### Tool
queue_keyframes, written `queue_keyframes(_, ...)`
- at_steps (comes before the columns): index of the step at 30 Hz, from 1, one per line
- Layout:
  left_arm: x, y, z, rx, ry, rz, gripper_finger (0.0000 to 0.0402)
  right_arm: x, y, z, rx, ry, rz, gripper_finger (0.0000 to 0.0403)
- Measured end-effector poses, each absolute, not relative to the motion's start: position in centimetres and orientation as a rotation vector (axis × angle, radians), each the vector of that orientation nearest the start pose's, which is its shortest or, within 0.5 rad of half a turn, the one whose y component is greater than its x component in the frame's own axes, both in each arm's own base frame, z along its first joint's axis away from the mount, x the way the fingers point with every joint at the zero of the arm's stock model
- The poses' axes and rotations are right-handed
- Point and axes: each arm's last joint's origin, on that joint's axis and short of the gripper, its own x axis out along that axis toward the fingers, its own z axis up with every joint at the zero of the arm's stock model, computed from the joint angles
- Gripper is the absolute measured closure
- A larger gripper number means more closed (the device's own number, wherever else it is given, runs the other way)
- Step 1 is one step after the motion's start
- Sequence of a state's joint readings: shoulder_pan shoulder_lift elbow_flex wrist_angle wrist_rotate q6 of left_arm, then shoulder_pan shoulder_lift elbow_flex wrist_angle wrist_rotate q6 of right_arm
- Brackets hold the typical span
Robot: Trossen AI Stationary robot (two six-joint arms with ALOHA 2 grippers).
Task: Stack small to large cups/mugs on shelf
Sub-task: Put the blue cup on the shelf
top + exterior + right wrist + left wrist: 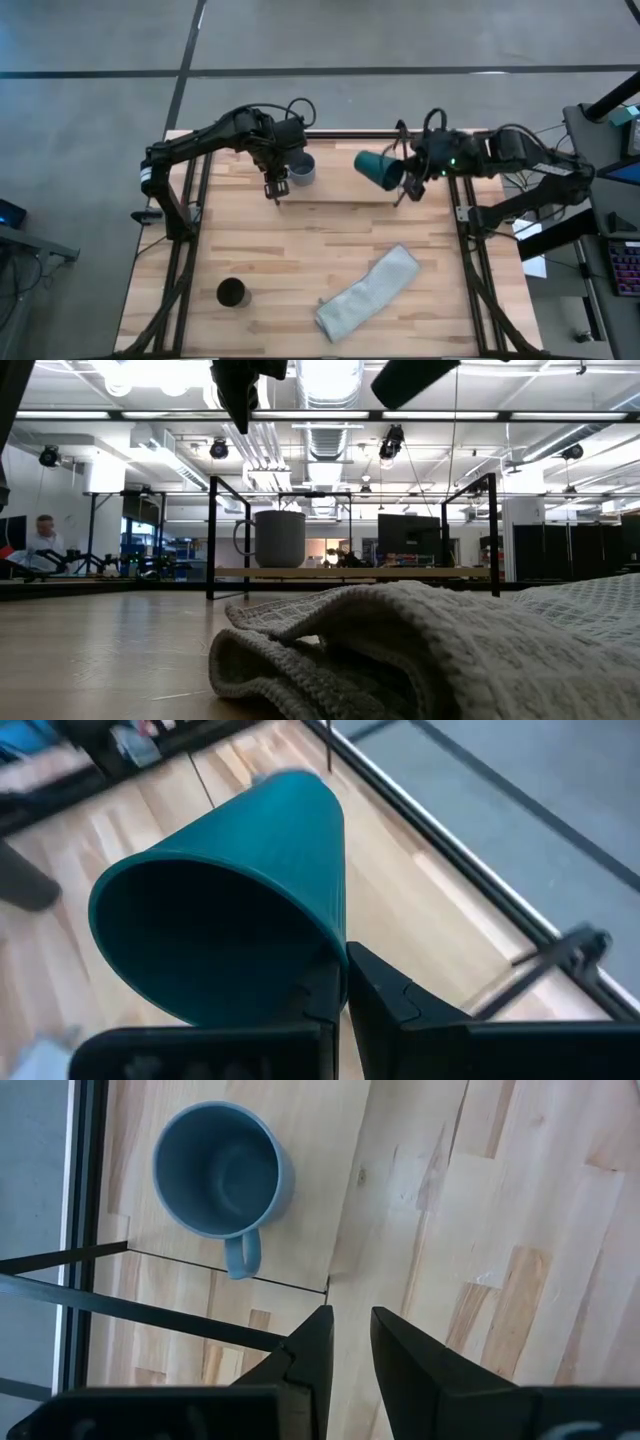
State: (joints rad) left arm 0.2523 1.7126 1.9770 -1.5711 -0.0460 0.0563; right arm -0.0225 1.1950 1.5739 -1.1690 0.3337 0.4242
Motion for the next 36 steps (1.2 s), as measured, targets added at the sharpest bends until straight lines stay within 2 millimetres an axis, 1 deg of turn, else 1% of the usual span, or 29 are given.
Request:
queue_keyframes(4, 29.3, 7.7, 39.3, -0.087, 1.310, 0.218, 0.0345, 19.7, -2.7, 44.0, 0.289, 0.621, -0.494, 0.0394)
queue_keyframes(6, 29.3, 7.7, 39.4, -0.087, 1.310, 0.218, 0.0345, 19.8, -3.3, 44.6, 0.275, 0.618, -0.510, 0.0394)
queue_keyframes(9, 29.3, 7.7, 39.3, -0.087, 1.310, 0.218, 0.0345, 20.7, -4.0, 45.2, 0.226, 0.665, -0.500, 0.0394)
queue_keyframes(14, 29.3, 7.7, 39.3, -0.088, 1.310, 0.219, 0.0345, 23.1, -5.4, 46.3, 0.174, 0.777, -0.442, 0.0394)
queue_keyframes(17, 29.3, 7.7, 39.3, -0.088, 1.310, 0.220, 0.0345, 24.4, -6.6, 47.0, 0.160, 0.823, -0.456, 0.0394)
queue_keyframes(20, 29.3, 7.7, 39.3, -0.088, 1.310, 0.219, 0.0345, 25.3, -7.9, 47.2, 0.166, 0.894, -0.488, 0.0394)
queue_keyframes(23, 29.3, 7.7, 39.4, -0.087, 1.310, 0.219, 0.0345, 26.3, -9.2, 46.4, 0.196, 1.000, -0.506, 0.0394)
queue_keyframes(28, 29.3, 7.7, 39.3, -0.086, 1.310, 0.219, 0.0345, 28.8, -11.0, 45.2, 0.270, 0.986, -0.400, 0.0394)
queue_keyframes(30, 29.3, 7.7, 39.3, -0.086, 1.310, 0.219, 0.0345, 29.3, -11.8, 44.1, 0.291, 1.053, -0.417, 0.0394)
queue_keyframes(33, 29.3, 7.7, 39.3, -0.086, 1.310, 0.219, 0.0345, 30.6, -13.0, 42.3, 0.321, 1.117, -0.439, 0.0394)
queue_keyframes(36, 29.3, 7.7, 39.3, -0.085, 1.311, 0.222, 0.0345, 31.8, -13.6, 40.9, 0.346, 1.150, -0.397, 0.0394)
